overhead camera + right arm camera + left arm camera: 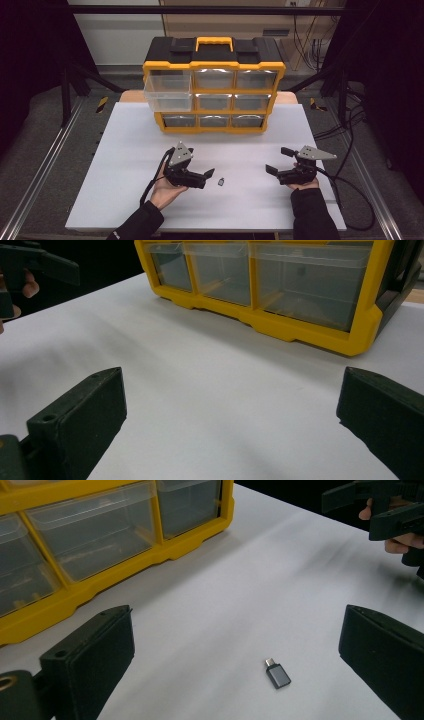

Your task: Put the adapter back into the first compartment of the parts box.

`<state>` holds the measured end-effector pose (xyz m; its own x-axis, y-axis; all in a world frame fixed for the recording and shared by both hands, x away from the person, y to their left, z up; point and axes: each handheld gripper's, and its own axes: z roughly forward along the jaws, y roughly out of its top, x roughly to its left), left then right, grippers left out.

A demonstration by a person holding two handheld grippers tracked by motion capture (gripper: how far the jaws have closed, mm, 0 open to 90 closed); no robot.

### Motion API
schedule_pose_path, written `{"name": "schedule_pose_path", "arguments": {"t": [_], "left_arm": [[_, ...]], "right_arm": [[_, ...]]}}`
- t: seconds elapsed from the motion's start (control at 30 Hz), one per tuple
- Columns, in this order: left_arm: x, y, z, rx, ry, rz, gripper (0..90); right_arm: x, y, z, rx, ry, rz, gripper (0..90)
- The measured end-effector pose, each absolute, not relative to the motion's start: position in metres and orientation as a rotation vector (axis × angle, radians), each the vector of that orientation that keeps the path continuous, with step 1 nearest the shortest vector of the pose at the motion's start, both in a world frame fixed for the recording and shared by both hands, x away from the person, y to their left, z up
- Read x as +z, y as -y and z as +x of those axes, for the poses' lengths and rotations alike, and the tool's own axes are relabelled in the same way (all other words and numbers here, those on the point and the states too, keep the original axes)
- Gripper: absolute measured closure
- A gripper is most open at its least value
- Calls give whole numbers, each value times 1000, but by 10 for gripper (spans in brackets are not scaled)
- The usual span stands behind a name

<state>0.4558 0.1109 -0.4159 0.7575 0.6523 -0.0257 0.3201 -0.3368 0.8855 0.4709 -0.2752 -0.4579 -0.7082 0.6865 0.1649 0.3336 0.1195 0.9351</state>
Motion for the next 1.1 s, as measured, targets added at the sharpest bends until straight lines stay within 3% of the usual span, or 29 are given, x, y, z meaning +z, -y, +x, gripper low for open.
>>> {"name": "schedule_pose_path", "arguments": {"t": [1.1], "left_arm": [[-457, -63, 463, 341, -770, 2115, 6]], "right_arm": [[-458, 275, 471, 1614, -2098, 996, 3]]}}
